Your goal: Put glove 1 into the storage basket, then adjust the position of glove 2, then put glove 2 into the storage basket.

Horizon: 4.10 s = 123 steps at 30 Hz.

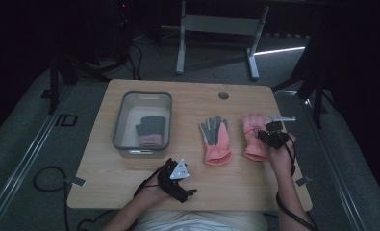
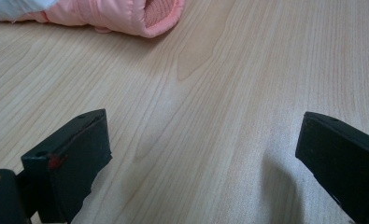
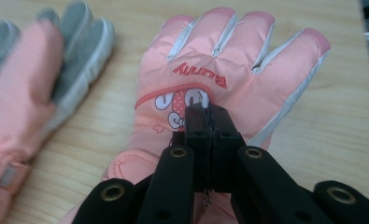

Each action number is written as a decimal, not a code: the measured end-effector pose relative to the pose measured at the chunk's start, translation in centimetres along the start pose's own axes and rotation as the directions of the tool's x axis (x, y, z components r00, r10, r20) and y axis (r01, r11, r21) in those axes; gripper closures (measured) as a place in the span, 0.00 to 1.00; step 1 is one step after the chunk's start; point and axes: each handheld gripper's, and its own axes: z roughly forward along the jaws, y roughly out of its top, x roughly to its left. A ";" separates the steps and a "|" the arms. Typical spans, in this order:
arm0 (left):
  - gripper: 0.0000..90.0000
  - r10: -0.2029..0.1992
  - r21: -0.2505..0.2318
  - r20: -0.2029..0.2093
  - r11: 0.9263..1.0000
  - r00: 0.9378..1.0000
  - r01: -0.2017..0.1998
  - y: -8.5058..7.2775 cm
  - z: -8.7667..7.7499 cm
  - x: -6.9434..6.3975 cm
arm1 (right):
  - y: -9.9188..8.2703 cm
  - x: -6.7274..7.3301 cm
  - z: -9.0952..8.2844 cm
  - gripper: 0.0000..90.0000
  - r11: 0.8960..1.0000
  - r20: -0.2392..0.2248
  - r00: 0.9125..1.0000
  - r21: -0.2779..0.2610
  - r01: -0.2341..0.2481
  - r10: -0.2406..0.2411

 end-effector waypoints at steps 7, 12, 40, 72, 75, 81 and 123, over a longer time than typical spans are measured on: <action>0.03 -0.002 -0.001 0.001 1.000 1.000 0.002 0.0 0.0 0.0 | 2.0 1.0 -2.6 0.98 0.999 0.013 1.000 -0.048 0.009 -0.008; 0.03 -0.001 0.001 0.000 1.000 1.000 0.001 0.0 0.0 0.0 | 3.3 2.3 -3.8 0.98 0.996 -0.005 0.999 -0.082 0.039 -0.040; 0.03 0.008 0.003 0.000 1.000 1.000 -0.008 0.0 0.0 -0.1 | 6.5 12.1 -4.8 0.98 0.982 -0.110 0.983 -0.129 0.135 -0.149; 0.03 0.023 0.022 -0.008 0.999 1.000 -0.023 0.1 0.1 -0.2 | 2.2 14.3 1.6 0.93 0.993 -0.131 0.985 0.013 0.116 -0.113; 0.03 0.016 0.007 -0.004 1.000 1.000 -0.016 0.1 0.1 -0.3 | 2.6 14.1 0.7 0.85 0.994 -0.151 0.983 -0.013 0.106 -0.107; 0.03 0.004 0.003 0.001 1.000 1.000 -0.004 0.1 0.1 -0.2 | 3.6 13.4 -1.2 0.79 0.990 -0.170 0.976 -0.067 0.128 -0.138; 0.13 -0.196 -0.067 -0.127 0.980 0.972 0.189 13.4 -1.8 6.6 | 4.8 9.4 -0.6 0.61 0.982 -0.230 0.959 -0.127 0.139 -0.165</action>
